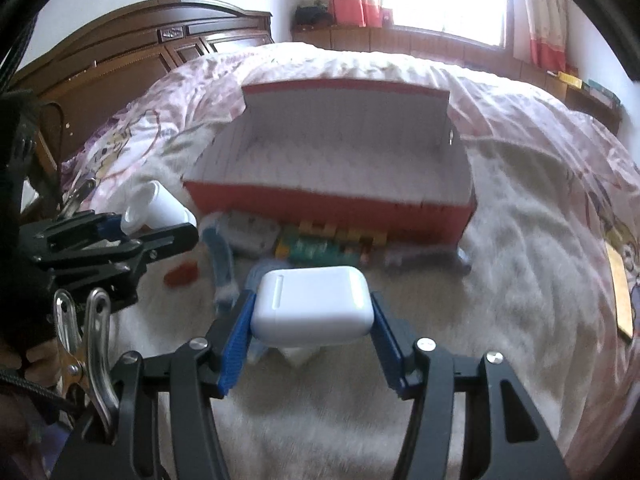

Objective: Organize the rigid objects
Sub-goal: 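Carry the lid and earbud case over the box with both grippers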

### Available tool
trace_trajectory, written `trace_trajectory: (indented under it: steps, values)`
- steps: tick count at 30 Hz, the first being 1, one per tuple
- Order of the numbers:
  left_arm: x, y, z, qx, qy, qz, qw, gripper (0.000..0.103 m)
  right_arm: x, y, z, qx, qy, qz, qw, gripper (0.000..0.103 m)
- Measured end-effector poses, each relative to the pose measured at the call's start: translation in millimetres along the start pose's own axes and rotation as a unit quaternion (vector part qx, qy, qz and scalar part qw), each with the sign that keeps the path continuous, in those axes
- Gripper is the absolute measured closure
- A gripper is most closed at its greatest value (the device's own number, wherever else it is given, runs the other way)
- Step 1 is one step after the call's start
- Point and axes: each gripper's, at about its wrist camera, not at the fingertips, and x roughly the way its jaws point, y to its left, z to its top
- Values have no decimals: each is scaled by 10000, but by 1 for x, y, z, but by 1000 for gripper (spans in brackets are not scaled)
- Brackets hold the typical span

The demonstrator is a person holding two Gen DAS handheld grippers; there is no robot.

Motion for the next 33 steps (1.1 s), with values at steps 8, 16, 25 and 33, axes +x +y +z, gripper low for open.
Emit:
trace_trajectory:
  steps: [8,16,25,33]
  values:
    - [21,-2,44,50,-74,64,9999,61,13,-13,48,-36,-176,-85,9998,44]
    - [51,1,77,-25,33,121,9999,61,46,-35,88,210,-140,-173,9995,44]
    - [93,2,96,-115,307,94,9994,61,82,-50,109,245,49,-269,9993,44]
    - [120,4,99,-179,518,111,9984,61,106,-60,111,285,243,-398,9985,44]
